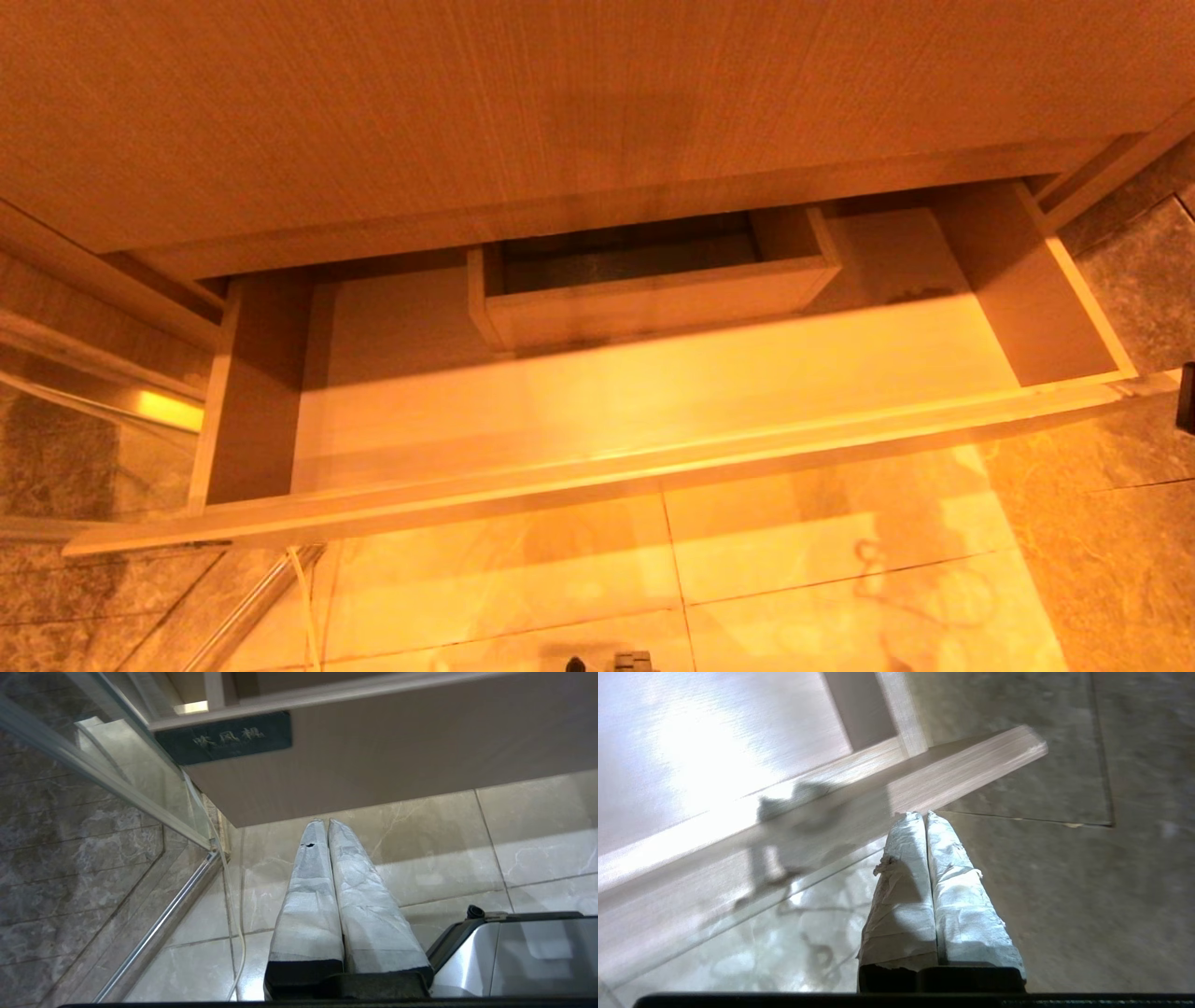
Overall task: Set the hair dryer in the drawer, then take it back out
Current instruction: Close the drawer
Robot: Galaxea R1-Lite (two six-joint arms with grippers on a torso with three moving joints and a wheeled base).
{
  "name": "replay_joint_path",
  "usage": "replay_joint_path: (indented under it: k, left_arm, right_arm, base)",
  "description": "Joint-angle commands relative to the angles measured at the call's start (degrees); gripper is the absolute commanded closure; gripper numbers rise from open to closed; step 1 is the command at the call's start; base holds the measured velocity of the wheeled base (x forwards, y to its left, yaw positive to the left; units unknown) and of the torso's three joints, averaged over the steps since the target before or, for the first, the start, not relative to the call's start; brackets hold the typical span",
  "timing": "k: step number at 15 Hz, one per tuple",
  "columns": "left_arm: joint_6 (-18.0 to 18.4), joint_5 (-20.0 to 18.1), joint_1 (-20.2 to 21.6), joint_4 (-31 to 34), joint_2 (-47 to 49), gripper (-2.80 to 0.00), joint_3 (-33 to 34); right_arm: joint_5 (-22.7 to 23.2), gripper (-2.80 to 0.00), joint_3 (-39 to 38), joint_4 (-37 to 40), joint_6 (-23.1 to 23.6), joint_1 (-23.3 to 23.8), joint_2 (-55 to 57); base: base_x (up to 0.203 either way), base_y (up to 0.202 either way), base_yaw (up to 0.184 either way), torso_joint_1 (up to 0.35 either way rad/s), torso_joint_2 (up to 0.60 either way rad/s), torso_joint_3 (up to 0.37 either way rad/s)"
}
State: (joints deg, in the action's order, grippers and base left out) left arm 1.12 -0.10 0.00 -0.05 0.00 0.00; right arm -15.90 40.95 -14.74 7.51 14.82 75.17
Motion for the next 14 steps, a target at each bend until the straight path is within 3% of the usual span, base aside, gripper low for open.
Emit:
replay_joint_path:
  k: [1,5,8,14]
  left_arm:
    - [0.0,0.0,0.0,0.0,0.0,0.00,0.1]
    - [0.0,0.0,0.0,0.0,0.0,0.00,0.1]
    - [0.0,0.0,0.0,0.0,0.0,0.00,0.1]
    - [0.0,0.0,0.0,0.0,0.0,0.00,0.1]
  right_arm:
    - [-0.2,0.00,0.1,0.8,1.6,0.3,-0.4]
    - [-0.1,0.00,-1.0,6.9,2.3,1.1,-3.4]
    - [-0.3,0.00,-3.1,6.9,5.2,1.2,-4.9]
    - [-0.3,0.00,-5.8,12.7,4.4,1.1,-1.3]
  base:
    - [0.000,0.000,0.000,0.000,0.00,0.000]
    - [0.000,0.000,0.000,0.000,0.00,0.000]
    - [0.000,0.000,0.000,0.000,0.00,0.000]
    - [0.000,0.000,0.000,0.000,0.00,0.000]
